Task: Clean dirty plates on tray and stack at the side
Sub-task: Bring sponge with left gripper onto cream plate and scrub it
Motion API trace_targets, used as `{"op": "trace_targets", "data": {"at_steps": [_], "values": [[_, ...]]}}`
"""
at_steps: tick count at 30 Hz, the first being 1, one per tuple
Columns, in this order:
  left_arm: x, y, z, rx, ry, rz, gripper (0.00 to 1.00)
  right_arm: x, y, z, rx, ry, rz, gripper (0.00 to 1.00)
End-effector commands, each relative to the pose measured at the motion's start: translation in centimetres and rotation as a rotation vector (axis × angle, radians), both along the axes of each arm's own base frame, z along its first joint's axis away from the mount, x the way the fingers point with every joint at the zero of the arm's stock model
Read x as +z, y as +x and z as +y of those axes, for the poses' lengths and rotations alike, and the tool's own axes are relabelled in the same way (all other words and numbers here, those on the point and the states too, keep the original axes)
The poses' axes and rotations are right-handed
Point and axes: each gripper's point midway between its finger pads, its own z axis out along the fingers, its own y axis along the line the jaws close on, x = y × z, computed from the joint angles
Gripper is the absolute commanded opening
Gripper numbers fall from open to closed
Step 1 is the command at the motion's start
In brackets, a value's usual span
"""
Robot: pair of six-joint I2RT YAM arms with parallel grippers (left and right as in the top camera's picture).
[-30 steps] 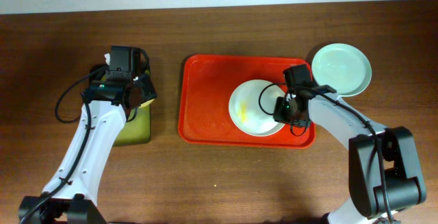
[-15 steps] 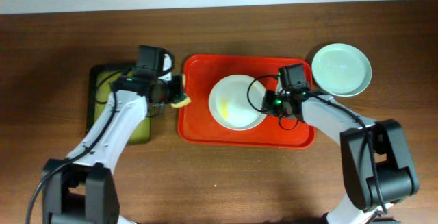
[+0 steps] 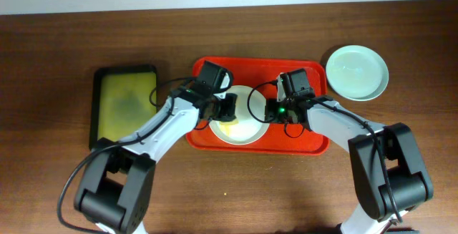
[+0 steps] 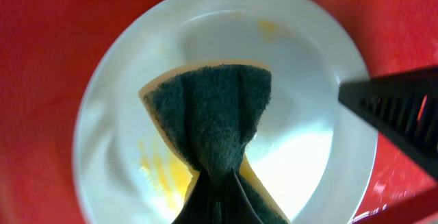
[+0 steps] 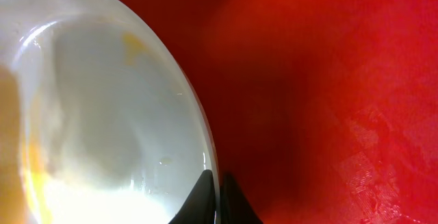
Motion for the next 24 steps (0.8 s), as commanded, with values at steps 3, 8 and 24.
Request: {"op": "trace_targets", "data": {"at_steps": [3,8,24], "values": [[-3.5,-0.4,-2.1,0.001,-0.004,0.044,0.00,-2.2,-1.6,-0.1,0.018,-0.025,0.061,0.05],[-5.0,1.5,4.6,0.159,0.354,-0.069,0.00,-2.2,-1.6,-0.2,0.018,-0.026,0.061,0.05],[0.7,-1.1,-3.9,-0.048,-0.102,0.024,0.00,-2.2,-1.8,-0.2,0.018,-0.027,0.069,0.05]]}}
